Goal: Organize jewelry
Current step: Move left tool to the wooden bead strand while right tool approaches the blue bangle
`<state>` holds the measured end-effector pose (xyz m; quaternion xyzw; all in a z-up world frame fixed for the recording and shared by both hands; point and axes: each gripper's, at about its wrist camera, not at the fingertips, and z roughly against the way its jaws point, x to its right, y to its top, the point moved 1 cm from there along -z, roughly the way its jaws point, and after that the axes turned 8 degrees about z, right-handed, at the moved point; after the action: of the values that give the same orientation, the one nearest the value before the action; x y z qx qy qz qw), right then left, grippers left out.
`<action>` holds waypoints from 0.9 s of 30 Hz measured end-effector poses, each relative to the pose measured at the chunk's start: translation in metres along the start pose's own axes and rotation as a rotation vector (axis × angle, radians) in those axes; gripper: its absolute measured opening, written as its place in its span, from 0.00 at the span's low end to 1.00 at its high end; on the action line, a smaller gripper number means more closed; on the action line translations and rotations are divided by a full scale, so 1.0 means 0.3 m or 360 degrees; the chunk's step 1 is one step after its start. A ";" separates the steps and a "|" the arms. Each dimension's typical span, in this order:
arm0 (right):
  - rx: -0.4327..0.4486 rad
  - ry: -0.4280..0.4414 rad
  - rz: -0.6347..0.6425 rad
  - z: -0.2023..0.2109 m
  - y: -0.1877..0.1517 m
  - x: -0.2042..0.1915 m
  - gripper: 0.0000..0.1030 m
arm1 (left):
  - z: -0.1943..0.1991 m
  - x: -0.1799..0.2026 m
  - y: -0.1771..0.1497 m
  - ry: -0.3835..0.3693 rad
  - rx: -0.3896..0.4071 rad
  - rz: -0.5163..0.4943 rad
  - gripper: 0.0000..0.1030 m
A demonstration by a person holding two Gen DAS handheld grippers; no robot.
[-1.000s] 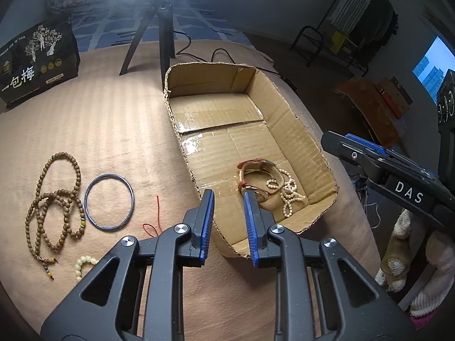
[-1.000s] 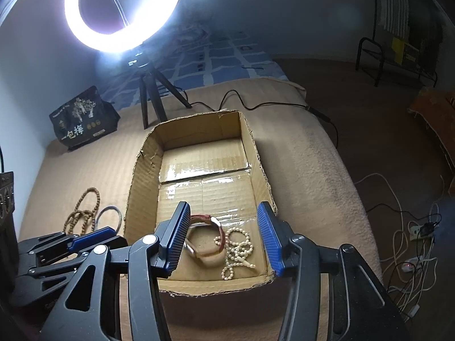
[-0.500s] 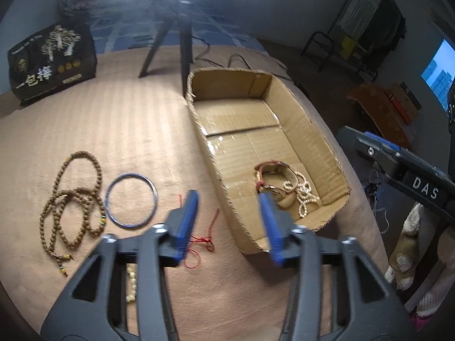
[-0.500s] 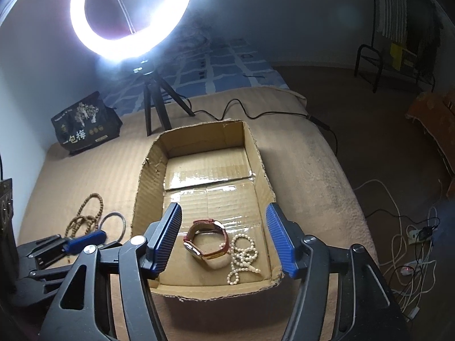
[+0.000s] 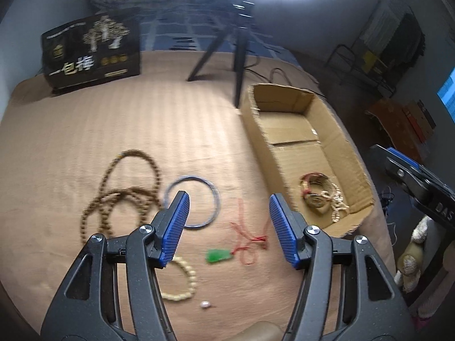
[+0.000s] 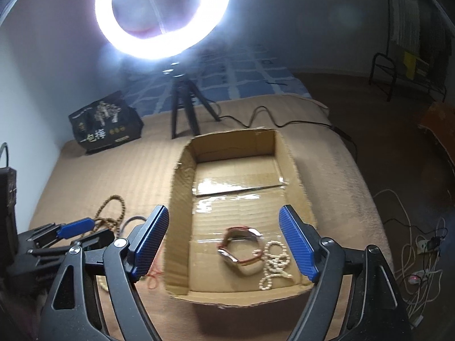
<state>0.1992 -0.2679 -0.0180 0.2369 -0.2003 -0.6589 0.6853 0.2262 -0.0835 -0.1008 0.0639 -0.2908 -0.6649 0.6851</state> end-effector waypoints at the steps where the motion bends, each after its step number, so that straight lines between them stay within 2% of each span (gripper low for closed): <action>1: 0.0003 0.0012 0.0015 -0.001 0.004 -0.017 0.77 | 0.006 -0.025 0.006 0.0010 0.0004 0.0021 0.59; 9: -0.0014 0.0103 0.0117 -0.033 0.026 -0.147 0.77 | 0.031 -0.199 0.037 0.0091 -0.0013 0.0135 0.61; 12: -0.0028 0.0136 0.0159 -0.056 0.028 -0.197 0.77 | 0.026 -0.266 0.039 0.0114 -0.0039 0.0182 0.68; 19: -0.0050 0.0233 0.0240 -0.104 0.019 -0.308 0.77 | -0.009 -0.419 0.042 0.0123 -0.0145 0.0324 0.68; 27: -0.0247 0.0336 0.0249 -0.217 -0.021 -0.375 0.77 | -0.082 -0.527 0.022 0.0148 -0.0242 0.0441 0.68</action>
<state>0.2264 -0.1517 -0.0700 0.2348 -0.0935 -0.5884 0.7681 0.2521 0.0599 -0.1675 0.0018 -0.2136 -0.5805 0.7858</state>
